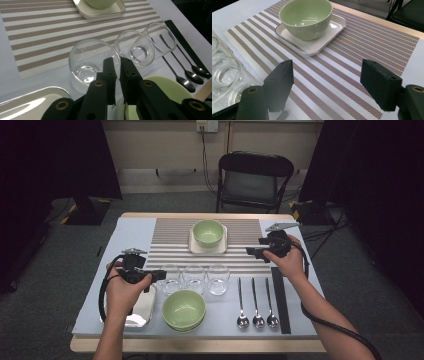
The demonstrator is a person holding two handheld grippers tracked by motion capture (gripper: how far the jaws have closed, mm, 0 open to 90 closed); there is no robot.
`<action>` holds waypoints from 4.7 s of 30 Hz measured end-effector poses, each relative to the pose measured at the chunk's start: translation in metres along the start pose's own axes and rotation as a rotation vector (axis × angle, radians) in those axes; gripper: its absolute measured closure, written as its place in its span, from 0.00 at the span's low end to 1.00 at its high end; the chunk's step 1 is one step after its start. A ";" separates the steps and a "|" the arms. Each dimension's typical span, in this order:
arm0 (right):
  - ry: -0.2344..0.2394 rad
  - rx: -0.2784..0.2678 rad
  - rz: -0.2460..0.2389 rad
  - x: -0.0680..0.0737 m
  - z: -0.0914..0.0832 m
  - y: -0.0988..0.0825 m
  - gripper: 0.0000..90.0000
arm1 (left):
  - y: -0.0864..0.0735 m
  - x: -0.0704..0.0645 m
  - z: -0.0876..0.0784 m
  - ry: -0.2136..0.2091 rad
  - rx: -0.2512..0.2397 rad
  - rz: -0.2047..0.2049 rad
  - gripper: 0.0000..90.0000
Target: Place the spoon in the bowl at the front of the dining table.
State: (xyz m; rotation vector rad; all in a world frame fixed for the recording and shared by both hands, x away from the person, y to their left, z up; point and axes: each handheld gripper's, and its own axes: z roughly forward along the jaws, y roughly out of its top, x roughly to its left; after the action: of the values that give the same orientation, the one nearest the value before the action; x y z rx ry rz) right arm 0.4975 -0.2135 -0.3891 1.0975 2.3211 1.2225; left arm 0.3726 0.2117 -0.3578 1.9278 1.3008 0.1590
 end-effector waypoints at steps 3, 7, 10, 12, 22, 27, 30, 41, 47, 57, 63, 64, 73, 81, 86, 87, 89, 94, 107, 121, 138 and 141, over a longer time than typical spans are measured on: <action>0.003 0.000 0.000 0.000 0.000 0.000 0.29 | 0.002 -0.004 0.001 0.006 0.007 -0.002 0.94; 0.001 -0.002 -0.001 0.000 -0.001 0.000 0.29 | 0.004 -0.008 0.002 0.002 0.004 -0.004 0.95; 0.002 -0.004 0.000 0.000 -0.002 0.001 0.29 | 0.005 -0.012 0.004 0.007 0.010 -0.014 0.96; 0.001 -0.006 0.000 0.000 -0.003 0.001 0.29 | 0.006 -0.014 0.006 0.013 0.009 -0.017 0.96; 0.005 -0.007 -0.004 0.002 -0.005 0.001 0.29 | 0.010 -0.026 0.012 -0.024 0.027 -0.005 0.97; 0.006 -0.012 -0.004 0.003 -0.004 0.002 0.29 | 0.011 -0.033 0.014 -0.022 0.035 0.014 0.98; 0.011 -0.004 0.002 0.003 -0.003 0.001 0.29 | 0.013 -0.037 0.017 -0.037 0.038 0.023 1.00; 0.010 -0.014 0.001 0.002 -0.004 0.001 0.29 | 0.014 -0.053 0.026 -0.066 0.028 0.033 1.00; 0.015 -0.011 0.008 0.002 -0.004 -0.001 0.29 | 0.015 -0.057 0.033 -0.066 0.046 0.041 1.00; 0.019 -0.013 0.002 0.004 -0.003 -0.001 0.29 | 0.014 -0.067 0.040 -0.091 0.042 0.044 1.00; 0.018 -0.014 0.007 0.004 -0.004 0.000 0.29 | 0.014 -0.069 0.041 -0.093 0.033 0.037 1.00; 0.017 -0.015 0.007 0.004 -0.004 0.000 0.29 | 0.014 -0.070 0.042 -0.091 0.031 0.035 1.00; 0.018 -0.018 0.010 0.004 -0.005 0.000 0.29 | 0.013 -0.076 0.050 -0.100 0.033 0.027 1.00; 0.015 -0.018 0.016 0.003 -0.006 -0.003 0.29 | 0.014 -0.085 0.056 -0.104 0.047 0.042 1.00; 0.017 -0.017 0.013 0.003 -0.005 -0.004 0.29 | 0.014 -0.088 0.059 -0.106 0.052 0.046 1.00; 0.016 -0.014 0.012 0.003 -0.005 -0.005 0.29 | 0.014 -0.089 0.059 -0.104 0.055 0.048 1.00; 0.018 -0.014 0.014 0.003 -0.005 -0.005 0.29 | 0.014 -0.090 0.060 -0.106 0.057 0.048 1.00; 0.018 -0.011 0.009 0.004 -0.003 -0.005 0.29 | 0.015 -0.095 0.063 -0.115 0.057 0.053 1.00; 0.024 -0.008 0.007 0.005 -0.001 -0.008 0.28 | 0.016 -0.109 0.072 -0.120 0.074 0.076 1.00; 0.022 -0.005 0.012 0.006 -0.002 -0.009 0.28 | 0.014 -0.123 0.082 -0.145 0.075 0.091 1.00; 0.025 0.001 0.012 0.006 -0.001 -0.010 0.28 | 0.011 -0.135 0.093 -0.139 0.091 0.080 1.00; 0.031 0.003 0.011 0.006 0.000 -0.010 0.28 | 0.010 -0.137 0.094 -0.131 0.086 0.080 1.00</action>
State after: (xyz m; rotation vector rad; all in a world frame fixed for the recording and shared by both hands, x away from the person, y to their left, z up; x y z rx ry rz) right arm 0.4880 -0.2126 -0.3967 1.1019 2.3434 1.2483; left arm 0.3631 0.0456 -0.3730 2.0279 1.1619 0.0160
